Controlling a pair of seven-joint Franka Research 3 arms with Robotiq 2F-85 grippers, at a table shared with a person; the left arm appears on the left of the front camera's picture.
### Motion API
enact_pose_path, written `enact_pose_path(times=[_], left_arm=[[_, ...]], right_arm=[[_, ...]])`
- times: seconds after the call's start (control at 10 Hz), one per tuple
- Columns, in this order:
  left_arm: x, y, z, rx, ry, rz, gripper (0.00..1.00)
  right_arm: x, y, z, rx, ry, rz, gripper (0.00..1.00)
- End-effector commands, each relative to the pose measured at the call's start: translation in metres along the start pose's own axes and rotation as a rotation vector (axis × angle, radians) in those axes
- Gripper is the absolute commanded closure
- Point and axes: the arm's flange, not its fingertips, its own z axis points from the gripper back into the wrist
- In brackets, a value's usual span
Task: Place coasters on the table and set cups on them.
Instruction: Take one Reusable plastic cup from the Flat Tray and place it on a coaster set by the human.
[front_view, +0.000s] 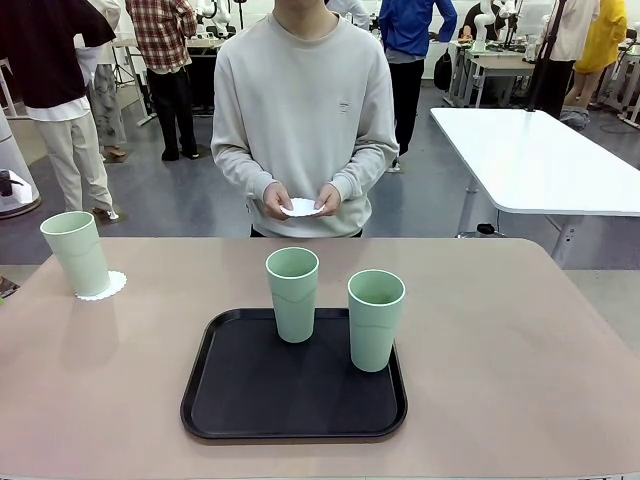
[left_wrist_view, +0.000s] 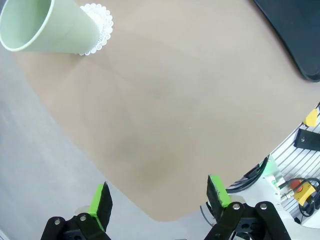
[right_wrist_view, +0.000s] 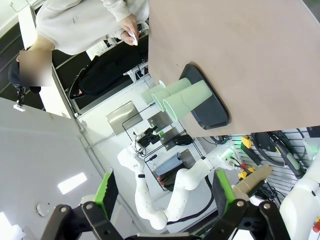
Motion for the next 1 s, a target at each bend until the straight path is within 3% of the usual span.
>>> enact_pose_path(times=[0.0,0.1,0.2,0.5,0.7,0.9], left_arm=[[-0.001,0.009,-0.003,0.020,-0.017,-0.015,0.00],[0.000,0.000,0.000,0.000,0.000,0.000,0.00],[-0.032,0.014,0.002,-0.223,-0.171,-0.056,0.00],[-0.110,0.063,0.001,-0.485,-0.463,0.042,0.00],[-0.131,0.120,-0.007,-0.660,-0.533,0.091,0.00],[-0.139,0.146,-0.008,-0.741,-0.582,0.135,0.00]], right_arm=[[0.000,0.000,0.001,0.004,-0.011,0.004,0.00],[0.000,0.000,0.001,0.004,-0.011,0.004,0.00],[0.000,0.000,0.001,0.004,-0.011,0.004,0.00],[0.000,0.000,0.001,0.004,-0.011,0.004,0.00],[0.000,0.000,0.001,0.004,-0.011,0.004,0.00],[0.000,0.000,0.001,0.004,-0.011,0.004,0.00]])
